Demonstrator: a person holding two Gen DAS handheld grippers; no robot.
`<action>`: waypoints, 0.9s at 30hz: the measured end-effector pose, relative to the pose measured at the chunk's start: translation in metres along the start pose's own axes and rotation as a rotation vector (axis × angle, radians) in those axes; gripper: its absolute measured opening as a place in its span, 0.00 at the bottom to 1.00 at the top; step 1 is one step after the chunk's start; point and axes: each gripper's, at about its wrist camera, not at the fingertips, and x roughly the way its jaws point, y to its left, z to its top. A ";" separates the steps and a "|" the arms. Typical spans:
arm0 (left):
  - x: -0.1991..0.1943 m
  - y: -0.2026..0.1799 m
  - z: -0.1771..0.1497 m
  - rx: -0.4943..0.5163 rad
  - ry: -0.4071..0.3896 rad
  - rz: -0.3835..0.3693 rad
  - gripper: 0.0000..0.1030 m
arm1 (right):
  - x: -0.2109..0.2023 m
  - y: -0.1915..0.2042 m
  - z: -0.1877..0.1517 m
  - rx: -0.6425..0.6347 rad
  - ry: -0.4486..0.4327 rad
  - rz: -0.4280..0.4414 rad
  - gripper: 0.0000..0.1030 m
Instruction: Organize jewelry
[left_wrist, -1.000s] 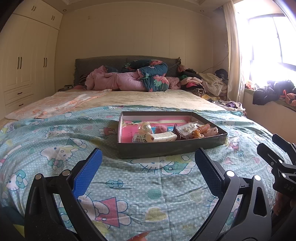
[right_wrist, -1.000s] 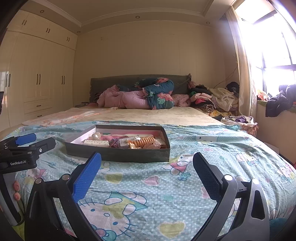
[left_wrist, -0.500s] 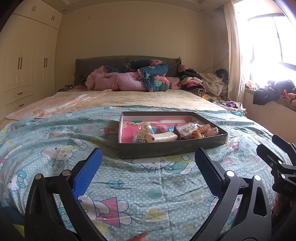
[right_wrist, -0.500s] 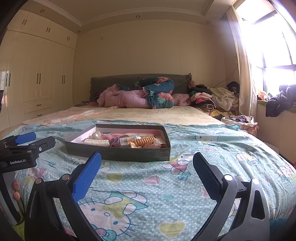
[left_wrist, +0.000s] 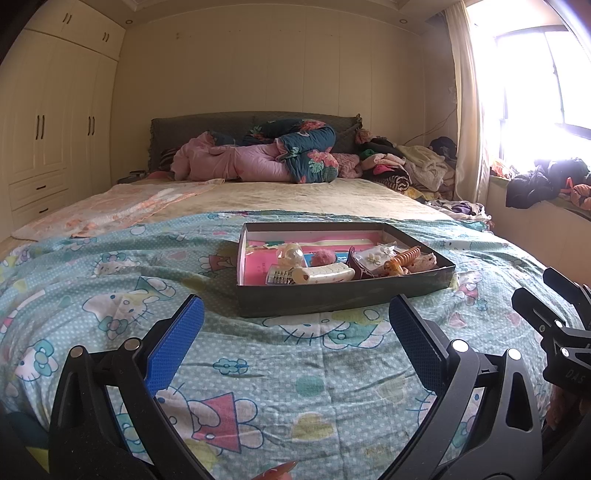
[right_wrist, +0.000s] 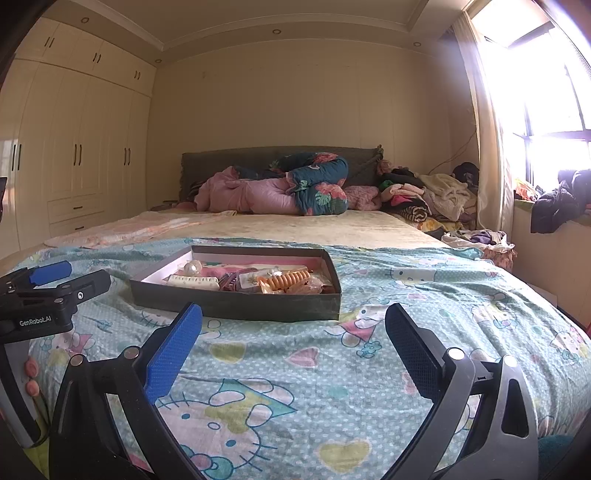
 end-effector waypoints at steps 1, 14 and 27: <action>0.000 0.000 0.000 0.001 0.001 0.002 0.89 | 0.000 0.000 0.000 -0.001 0.000 -0.001 0.94; 0.000 0.000 0.000 0.000 0.000 0.001 0.89 | 0.000 0.000 0.001 0.000 0.002 -0.002 0.94; 0.000 0.000 0.000 0.001 -0.001 0.001 0.89 | -0.001 0.000 0.001 -0.005 0.003 -0.004 0.94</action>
